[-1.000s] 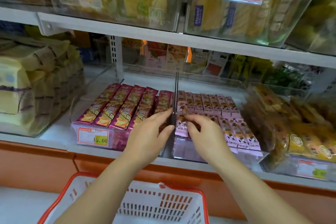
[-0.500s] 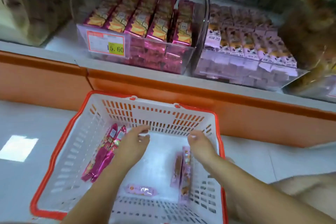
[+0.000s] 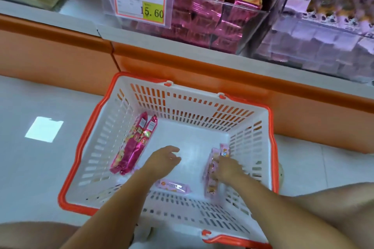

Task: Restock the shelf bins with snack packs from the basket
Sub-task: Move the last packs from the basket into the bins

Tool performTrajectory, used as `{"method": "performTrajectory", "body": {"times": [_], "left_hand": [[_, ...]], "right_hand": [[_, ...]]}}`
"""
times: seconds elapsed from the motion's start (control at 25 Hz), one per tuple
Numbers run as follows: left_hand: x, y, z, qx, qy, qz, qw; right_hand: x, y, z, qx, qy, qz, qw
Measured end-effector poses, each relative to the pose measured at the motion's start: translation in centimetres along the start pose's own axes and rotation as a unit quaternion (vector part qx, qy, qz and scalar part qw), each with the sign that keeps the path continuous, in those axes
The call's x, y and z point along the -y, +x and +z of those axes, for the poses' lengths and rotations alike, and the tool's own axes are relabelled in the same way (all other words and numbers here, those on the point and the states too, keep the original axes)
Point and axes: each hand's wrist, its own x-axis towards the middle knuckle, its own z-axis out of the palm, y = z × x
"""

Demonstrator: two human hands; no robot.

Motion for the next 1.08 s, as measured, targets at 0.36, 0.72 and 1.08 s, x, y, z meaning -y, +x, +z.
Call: {"method": "performTrajectory", "body": {"times": [0.36, 0.72, 1.08], "left_hand": [[-2.4, -2.5, 1.2, 0.095, -0.176, 0.056, 0.978], [-5.7, -5.7, 1.4, 0.093, -0.181, 0.062, 0.977], [-15.2, -10.3, -1.6, -0.038, -0.149, 0.266, 0.952]], "right_hand": [[-0.1, -2.7, -5.7, 0.004, 0.583, -0.097, 0.807], [-1.5, -5.6, -6.5, -0.007, 0.624, -0.118, 0.773], [-1.9, -15.9, -14.8, -0.148, 0.470, -0.309, 0.814]]}}
